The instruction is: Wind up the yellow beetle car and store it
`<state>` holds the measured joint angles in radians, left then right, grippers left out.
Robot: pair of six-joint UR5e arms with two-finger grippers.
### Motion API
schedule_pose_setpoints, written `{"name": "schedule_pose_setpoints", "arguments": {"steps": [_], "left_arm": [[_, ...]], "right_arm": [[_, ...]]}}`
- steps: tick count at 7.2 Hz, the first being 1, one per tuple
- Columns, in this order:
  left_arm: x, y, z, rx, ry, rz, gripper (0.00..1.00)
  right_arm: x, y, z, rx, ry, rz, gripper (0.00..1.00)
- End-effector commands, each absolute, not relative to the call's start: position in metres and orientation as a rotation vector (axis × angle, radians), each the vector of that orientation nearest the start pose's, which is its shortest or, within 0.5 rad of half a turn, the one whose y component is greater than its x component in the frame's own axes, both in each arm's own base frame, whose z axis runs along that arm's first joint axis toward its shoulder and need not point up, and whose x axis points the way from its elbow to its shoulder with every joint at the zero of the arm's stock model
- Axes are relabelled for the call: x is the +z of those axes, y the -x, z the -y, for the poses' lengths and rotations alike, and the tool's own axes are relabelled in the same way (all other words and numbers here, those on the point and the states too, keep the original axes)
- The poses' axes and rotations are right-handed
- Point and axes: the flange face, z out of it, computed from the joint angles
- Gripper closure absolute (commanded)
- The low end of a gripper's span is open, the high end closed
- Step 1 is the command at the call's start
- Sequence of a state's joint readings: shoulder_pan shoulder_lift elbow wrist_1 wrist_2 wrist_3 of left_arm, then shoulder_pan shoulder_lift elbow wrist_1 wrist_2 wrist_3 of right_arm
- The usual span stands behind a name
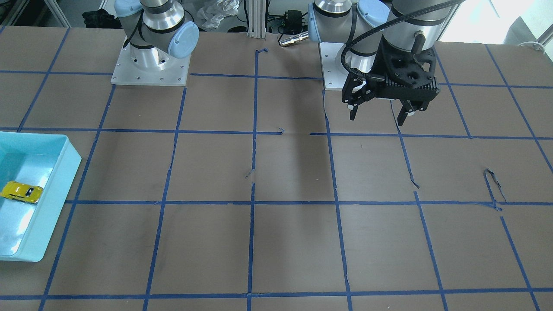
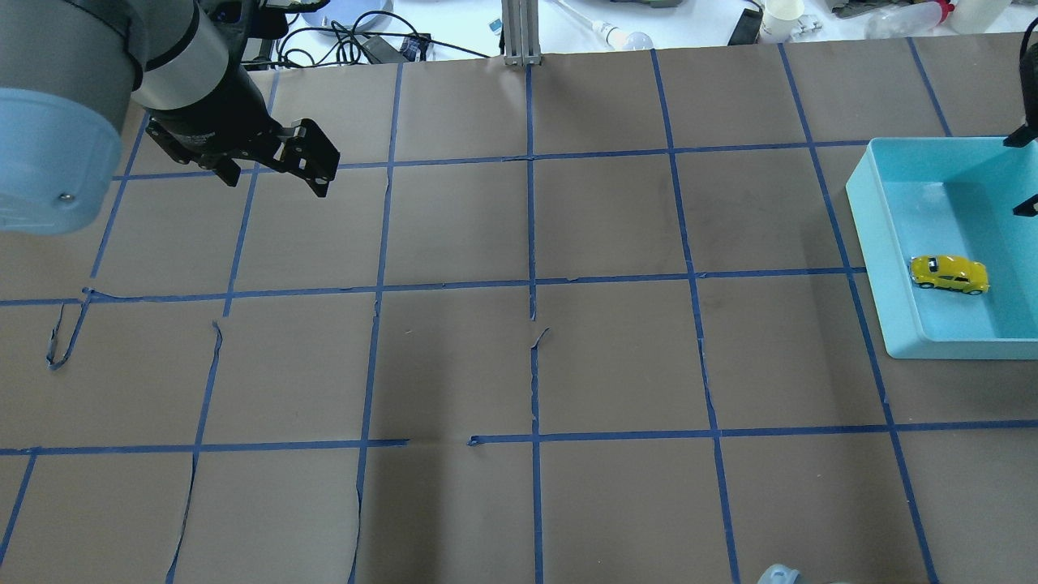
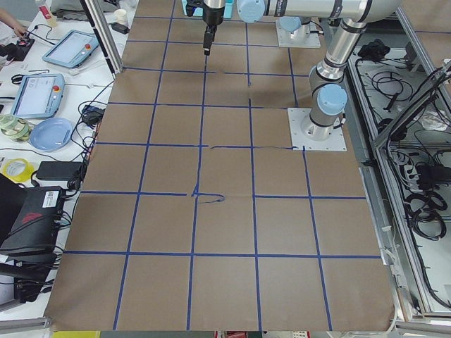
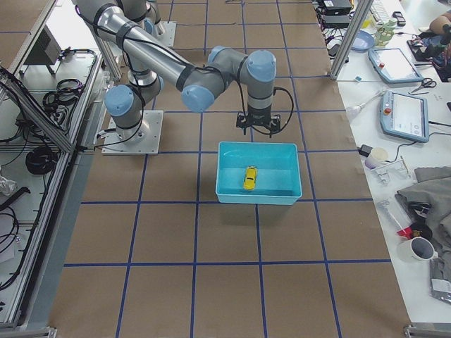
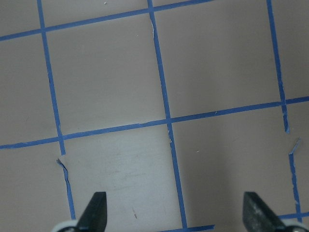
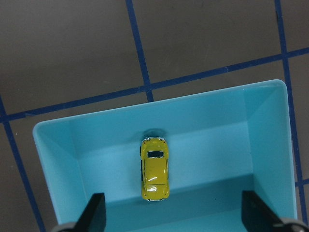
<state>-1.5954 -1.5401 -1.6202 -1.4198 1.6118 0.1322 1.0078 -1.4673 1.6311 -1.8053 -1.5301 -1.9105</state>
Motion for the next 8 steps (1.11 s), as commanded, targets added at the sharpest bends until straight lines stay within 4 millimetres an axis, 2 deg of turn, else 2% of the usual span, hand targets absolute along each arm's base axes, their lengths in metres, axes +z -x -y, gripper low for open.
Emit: {"name": "schedule_pose_setpoints", "arguments": {"steps": [1,2,4,6,8], "left_arm": [[0.495,0.141,0.488,-0.202,-0.237,-3.077,0.00],[0.495,0.141,0.488,-0.203,-0.237,-3.077,0.00],[0.495,0.141,0.488,-0.202,-0.239,-3.077,0.00],[0.495,0.141,0.488,-0.203,-0.237,-3.077,0.00],[0.494,0.140,0.488,-0.200,-0.237,-3.076,0.00]], "right_arm": [[0.490,0.111,0.509,-0.066,1.827,-2.565,0.00],[0.505,0.081,0.497,-0.051,1.739,-2.605,0.00],[0.515,0.002,0.496,-0.037,1.617,-2.706,0.00],[0.516,-0.087,0.491,-0.057,1.277,-2.881,0.00],[0.510,-0.163,0.477,-0.050,1.061,-3.001,0.00]]}}
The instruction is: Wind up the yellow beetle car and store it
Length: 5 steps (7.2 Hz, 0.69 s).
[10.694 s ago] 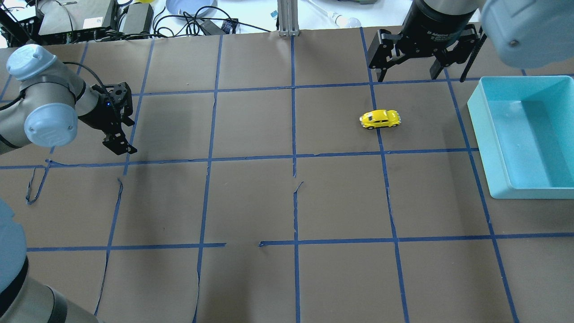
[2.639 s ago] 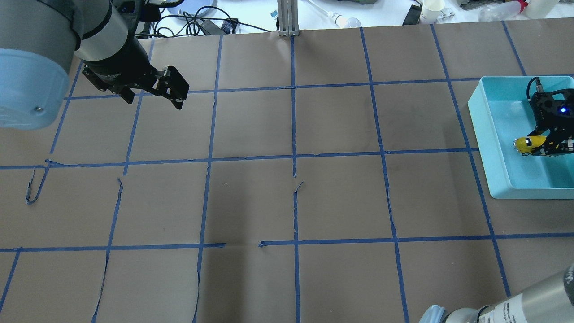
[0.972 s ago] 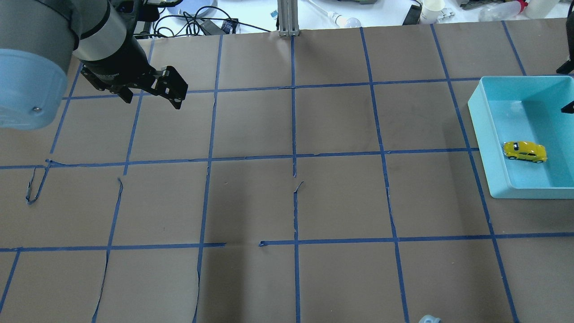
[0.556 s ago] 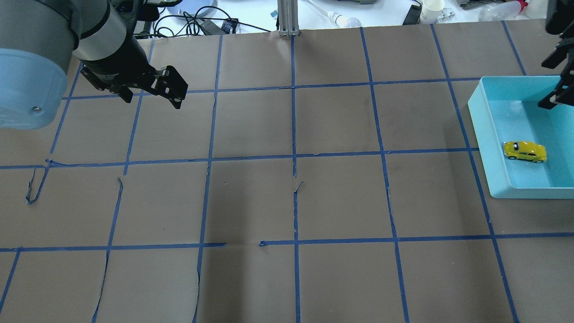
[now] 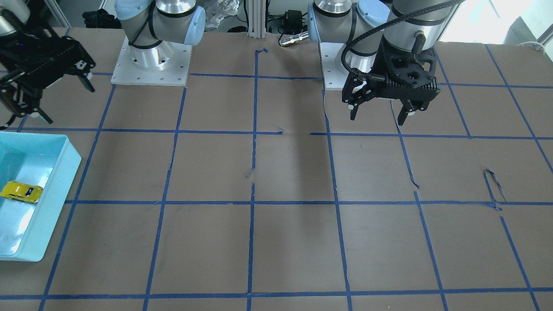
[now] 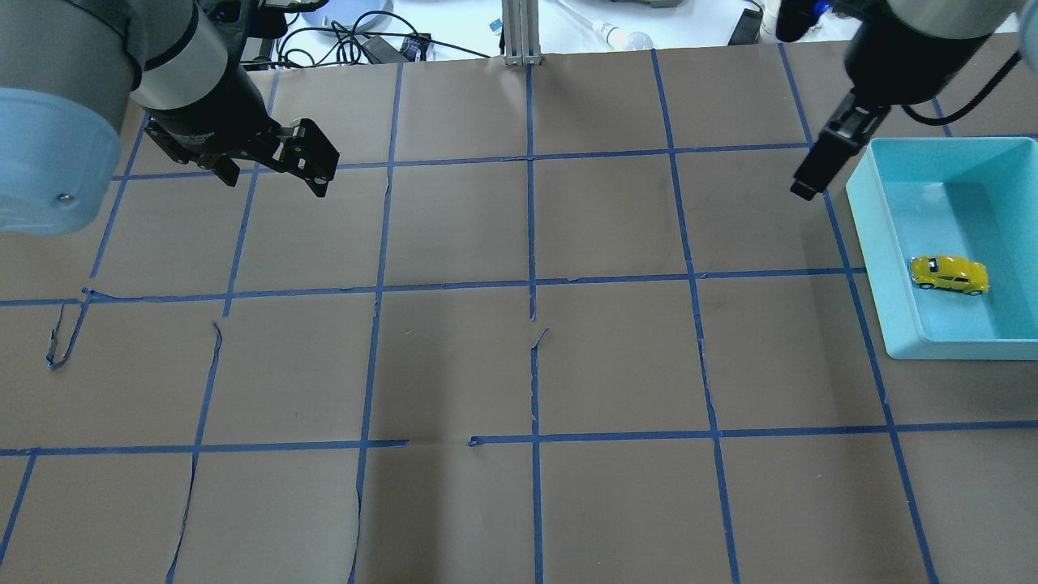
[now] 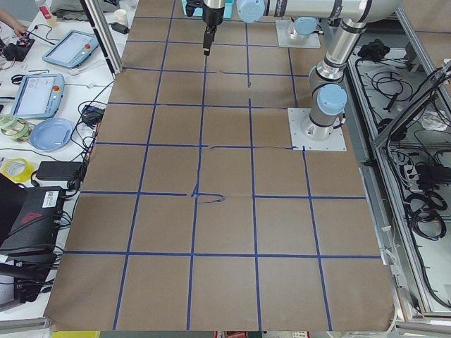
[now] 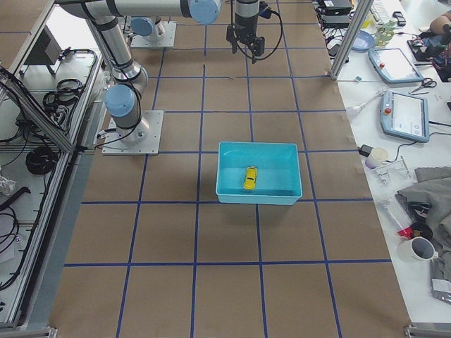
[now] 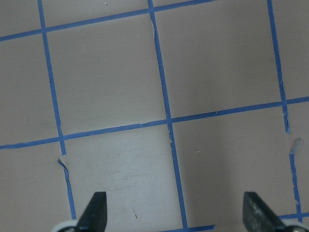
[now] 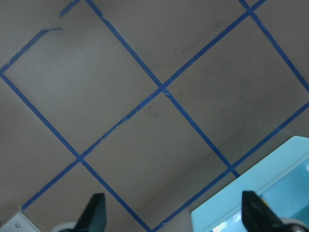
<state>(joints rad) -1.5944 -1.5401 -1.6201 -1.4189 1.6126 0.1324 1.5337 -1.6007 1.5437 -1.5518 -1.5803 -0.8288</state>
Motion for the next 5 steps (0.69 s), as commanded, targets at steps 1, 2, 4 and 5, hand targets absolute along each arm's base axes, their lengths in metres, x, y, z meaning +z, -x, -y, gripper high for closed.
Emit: {"name": "schedule_pose_setpoints", "arguments": {"steps": [1,2,4,5], "left_arm": [[0.4938,0.1403,0.4878,-0.197,-0.237,-3.076,0.00],[0.4945,0.1403,0.4873,-0.200,-0.237,-3.076,0.00],[0.4930,0.1403,0.4870,-0.195,-0.237,-3.076,0.00],[0.4938,0.1403,0.4871,-0.197,-0.237,-3.076,0.00]], "right_arm": [[0.5036,-0.1805,0.4812,-0.082,0.829,-3.076,0.00],[0.5054,-0.1816,0.4850,-0.123,0.607,-3.128,0.00],[0.5084,-0.1778,0.4898,-0.191,0.278,-3.167,0.00],[0.5061,-0.1722,0.4902,-0.176,0.173,-3.174,0.00]]}}
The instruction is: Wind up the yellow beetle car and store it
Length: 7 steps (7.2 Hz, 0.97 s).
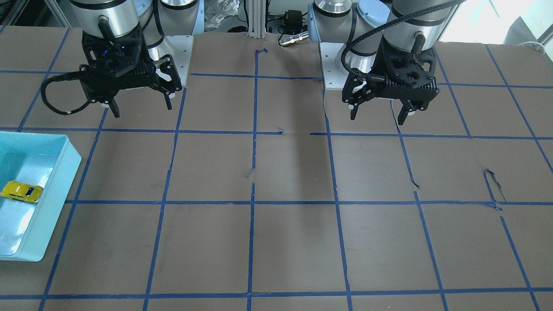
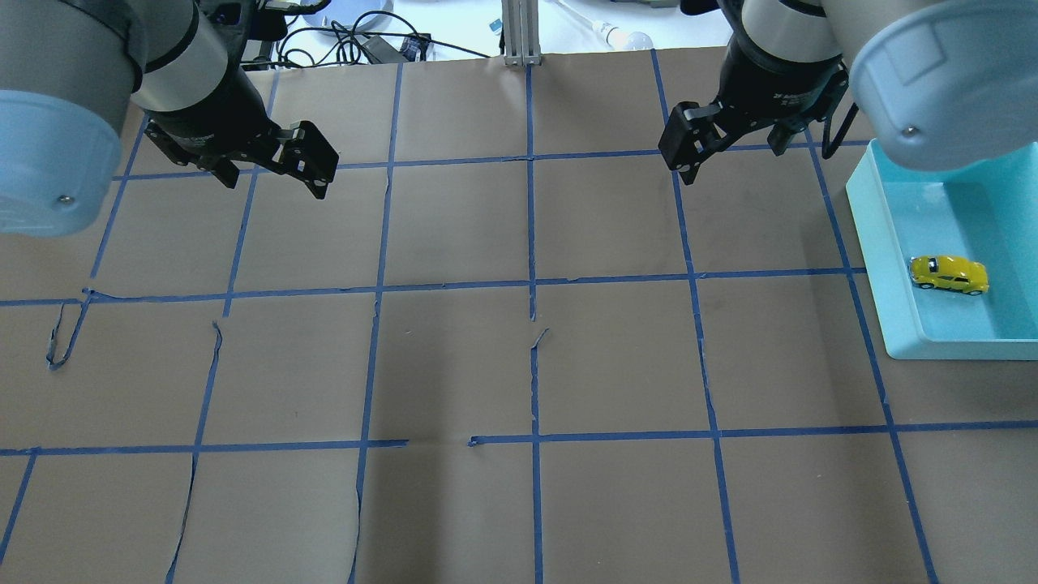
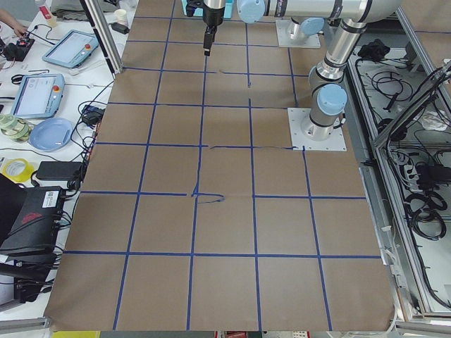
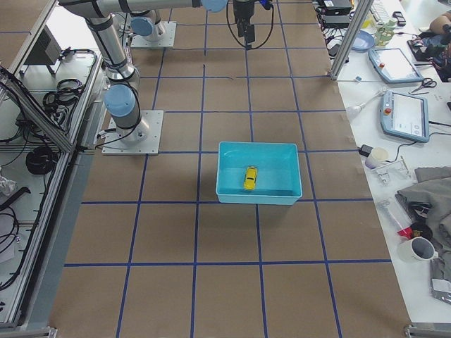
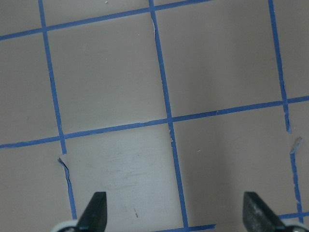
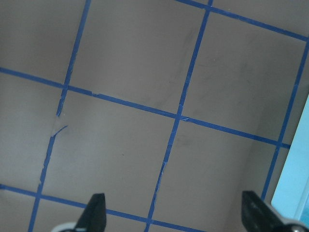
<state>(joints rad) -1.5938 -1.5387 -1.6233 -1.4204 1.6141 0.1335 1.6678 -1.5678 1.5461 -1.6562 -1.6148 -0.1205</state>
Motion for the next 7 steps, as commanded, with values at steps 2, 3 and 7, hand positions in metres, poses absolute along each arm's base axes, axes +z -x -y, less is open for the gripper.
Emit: {"name": "schedule_pose_setpoints", "arguments": {"steps": [2,3,7], "left_arm": [[0.494,0.140,0.487,-0.197,-0.237,-3.076,0.00],[0.495,0.140,0.487,-0.200,-0.237,-3.076,0.00],[0.495,0.141,0.488,-0.200,-0.237,-3.079,0.00]], "right_arm": [[0.510,-0.171,0.492,-0.187,0.164,-3.173,0.00],[0.513,-0.171,0.493,-0.194,0.161,-3.169,0.00],[0.526,-0.173,0.496,-0.210,0.166,-3.158,0.00]]}}
